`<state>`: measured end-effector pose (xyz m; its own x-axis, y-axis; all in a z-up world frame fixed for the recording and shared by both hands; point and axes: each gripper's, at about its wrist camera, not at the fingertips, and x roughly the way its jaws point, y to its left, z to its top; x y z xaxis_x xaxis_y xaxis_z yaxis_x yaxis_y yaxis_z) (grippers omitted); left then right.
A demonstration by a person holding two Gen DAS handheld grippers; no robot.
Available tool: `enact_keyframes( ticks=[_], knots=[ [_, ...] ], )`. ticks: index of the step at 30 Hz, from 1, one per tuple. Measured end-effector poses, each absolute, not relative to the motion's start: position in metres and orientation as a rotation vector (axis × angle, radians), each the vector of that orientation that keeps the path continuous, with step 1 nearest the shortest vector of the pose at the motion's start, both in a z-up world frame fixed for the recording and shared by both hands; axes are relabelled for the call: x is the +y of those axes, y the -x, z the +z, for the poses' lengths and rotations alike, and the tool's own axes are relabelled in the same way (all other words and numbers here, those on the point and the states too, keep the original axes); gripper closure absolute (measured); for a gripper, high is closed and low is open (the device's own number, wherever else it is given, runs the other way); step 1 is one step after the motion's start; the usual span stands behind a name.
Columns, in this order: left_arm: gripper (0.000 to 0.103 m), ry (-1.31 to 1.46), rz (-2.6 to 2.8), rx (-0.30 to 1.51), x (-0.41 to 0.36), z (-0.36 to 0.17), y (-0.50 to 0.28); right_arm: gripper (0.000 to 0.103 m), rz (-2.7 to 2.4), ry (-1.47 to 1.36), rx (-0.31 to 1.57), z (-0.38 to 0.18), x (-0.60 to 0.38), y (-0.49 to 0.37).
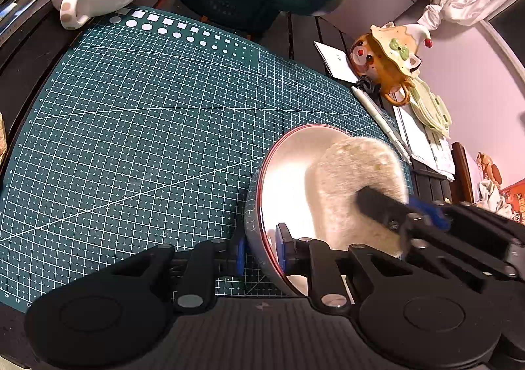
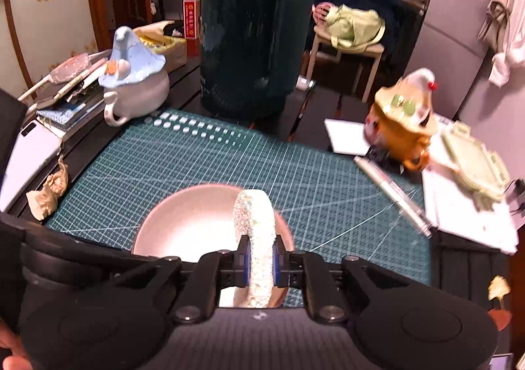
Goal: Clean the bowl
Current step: 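Keep the bowl held with the left tool while the right tool wipes the sponge around the inside, then hold the bowl with the left tool while the right tool scrubs the bowl wall with the sponge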
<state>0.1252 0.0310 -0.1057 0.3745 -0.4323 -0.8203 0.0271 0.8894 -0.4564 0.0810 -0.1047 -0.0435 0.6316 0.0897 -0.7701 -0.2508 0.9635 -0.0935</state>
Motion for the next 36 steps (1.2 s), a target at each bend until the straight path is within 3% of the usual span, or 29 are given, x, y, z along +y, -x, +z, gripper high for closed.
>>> enact_keyframes(
  ticks=[7,15,24,29,32,36],
  knots=[
    [0.086,0.394,-0.297,1.146,0.032,-0.106,-0.123,0.091,0.257,0.054,0.831,-0.02,-0.124,-0.082],
    [0.087,0.403,-0.289,1.125,0.036,-0.105,-0.123,0.091,0.284,0.089,0.958,-0.059,-0.113,-0.096],
    [0.087,0.39,-0.284,1.131,0.036,-0.099,-0.121,0.091,0.251,0.118,0.86,-0.034,-0.115,-0.083],
    [0.073,0.337,-0.285,1.153,0.025,-0.098,-0.113,0.091,0.261,0.089,0.881,-0.037,-0.118,-0.086],
    [0.071,0.305,-0.285,1.167,0.018,-0.098,-0.108,0.091,0.268,0.084,0.885,-0.038,-0.117,-0.086],
    [0.078,0.297,-0.282,1.161,0.014,-0.099,-0.106,0.091,0.273,0.067,0.895,-0.04,-0.118,-0.087]
  ],
)
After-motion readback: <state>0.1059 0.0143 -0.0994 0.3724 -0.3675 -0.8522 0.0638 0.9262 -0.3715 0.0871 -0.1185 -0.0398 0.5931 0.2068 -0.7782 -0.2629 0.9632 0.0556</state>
